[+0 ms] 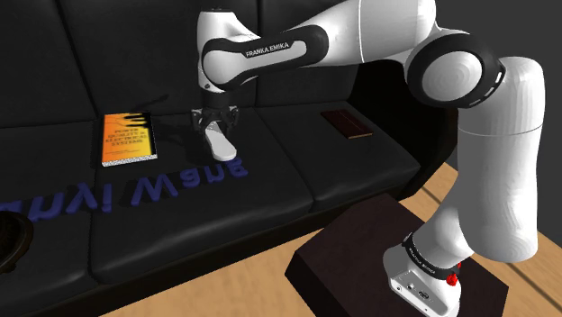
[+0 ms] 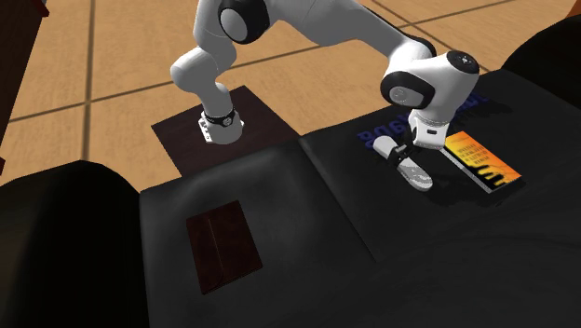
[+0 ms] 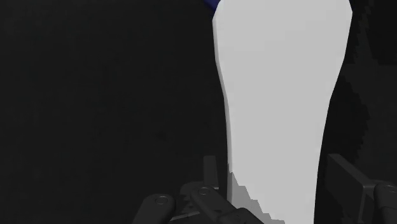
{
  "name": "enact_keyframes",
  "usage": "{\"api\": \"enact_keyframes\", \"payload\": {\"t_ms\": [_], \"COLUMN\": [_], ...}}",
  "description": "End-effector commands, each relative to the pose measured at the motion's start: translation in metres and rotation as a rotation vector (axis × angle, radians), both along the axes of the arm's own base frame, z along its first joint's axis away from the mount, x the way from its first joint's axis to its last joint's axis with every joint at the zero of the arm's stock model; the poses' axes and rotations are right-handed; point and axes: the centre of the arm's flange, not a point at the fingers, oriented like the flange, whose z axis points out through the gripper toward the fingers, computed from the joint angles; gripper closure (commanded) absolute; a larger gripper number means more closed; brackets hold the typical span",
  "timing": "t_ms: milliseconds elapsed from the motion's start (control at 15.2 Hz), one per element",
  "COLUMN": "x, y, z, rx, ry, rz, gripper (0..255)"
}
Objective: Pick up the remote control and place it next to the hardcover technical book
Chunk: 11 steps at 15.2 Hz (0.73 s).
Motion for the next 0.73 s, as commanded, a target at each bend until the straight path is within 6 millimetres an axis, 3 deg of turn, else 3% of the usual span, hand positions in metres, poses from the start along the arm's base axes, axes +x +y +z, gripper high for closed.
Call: {"api": "enact_keyframes", "payload": {"t_ms": [0, 396, 462, 660], "x": [-0.0006, -0.0006, -0.0006, -0.0005], "y": [0.0003, 0.0003, 0.0004, 0.0004], "z": [-0.0026, -0.0026, -0.0027, -0.0027], "rx": [0.0, 0.0, 0.0, 0.0], "ry": [0.0, 0.0, 0.0, 0.0], "rz": [0.001, 0.001, 0.001, 0.001], "gripper": [255, 255, 0, 0]}}
